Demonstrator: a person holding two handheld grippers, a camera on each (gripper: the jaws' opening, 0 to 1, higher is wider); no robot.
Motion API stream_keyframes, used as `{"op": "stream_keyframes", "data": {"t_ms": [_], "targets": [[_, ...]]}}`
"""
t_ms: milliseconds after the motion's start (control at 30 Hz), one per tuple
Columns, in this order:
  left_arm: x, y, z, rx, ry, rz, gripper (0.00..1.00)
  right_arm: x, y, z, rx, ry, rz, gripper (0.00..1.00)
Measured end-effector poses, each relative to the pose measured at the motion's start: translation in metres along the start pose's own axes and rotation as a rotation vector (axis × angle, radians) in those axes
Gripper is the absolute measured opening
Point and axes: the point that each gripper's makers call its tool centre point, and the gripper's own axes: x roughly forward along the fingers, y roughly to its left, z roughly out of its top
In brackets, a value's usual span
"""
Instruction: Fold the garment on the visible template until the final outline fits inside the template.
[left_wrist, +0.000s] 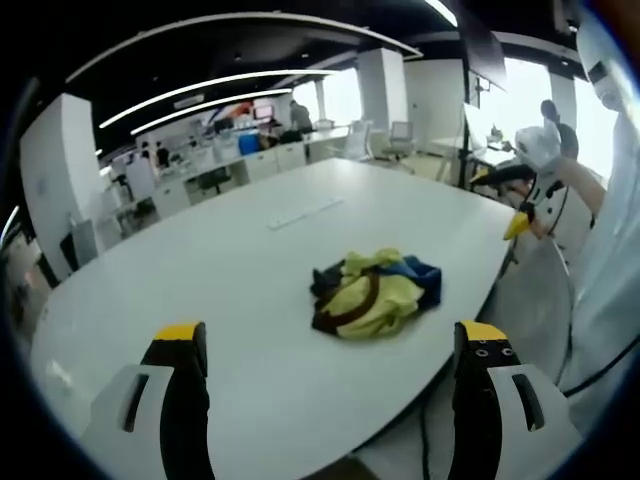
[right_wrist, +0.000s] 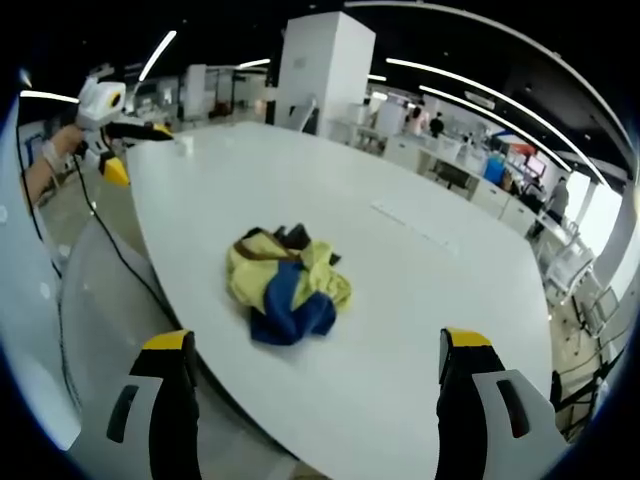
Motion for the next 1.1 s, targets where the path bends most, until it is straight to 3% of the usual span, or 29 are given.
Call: {"op": "stream_keyframes", "data": {"t_ms": [1100], "targets": [[0.000, -0.001, -0.015, -0.022, 0.002, -0.007, 0.98, 0.001, 0.006, 0.004, 0.008, -0.013, 0.010, 1.00]]}}
